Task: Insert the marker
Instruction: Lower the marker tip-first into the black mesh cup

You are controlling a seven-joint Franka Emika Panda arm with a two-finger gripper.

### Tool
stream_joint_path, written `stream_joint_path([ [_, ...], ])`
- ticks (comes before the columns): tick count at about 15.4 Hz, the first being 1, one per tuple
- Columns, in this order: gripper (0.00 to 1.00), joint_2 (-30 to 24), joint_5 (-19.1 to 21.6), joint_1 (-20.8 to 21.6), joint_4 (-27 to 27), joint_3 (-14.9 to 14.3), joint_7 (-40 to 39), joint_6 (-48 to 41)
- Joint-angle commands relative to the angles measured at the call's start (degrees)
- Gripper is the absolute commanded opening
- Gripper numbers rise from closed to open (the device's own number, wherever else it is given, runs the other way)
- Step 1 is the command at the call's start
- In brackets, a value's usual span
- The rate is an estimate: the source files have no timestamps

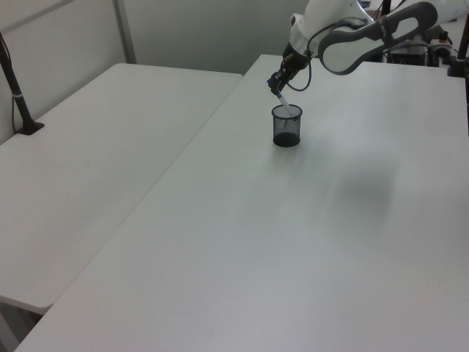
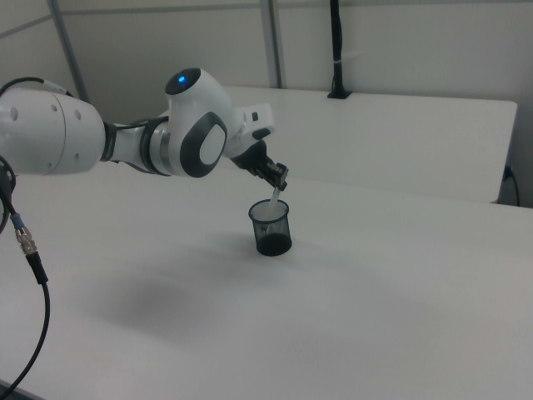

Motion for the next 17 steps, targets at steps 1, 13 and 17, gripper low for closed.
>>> stream_joint_path([
  [1,0.1,-0.83,-2.4,0.57,-3.59,-0.01,0.59,2.08],
  [13,0.54,-0.74,-3.37,0.57,-4.74,0.08,2.61,2.7],
  [17,0.62,-1.7,-2.94,0.66,-4.38,0.08,5.68,2.18],
])
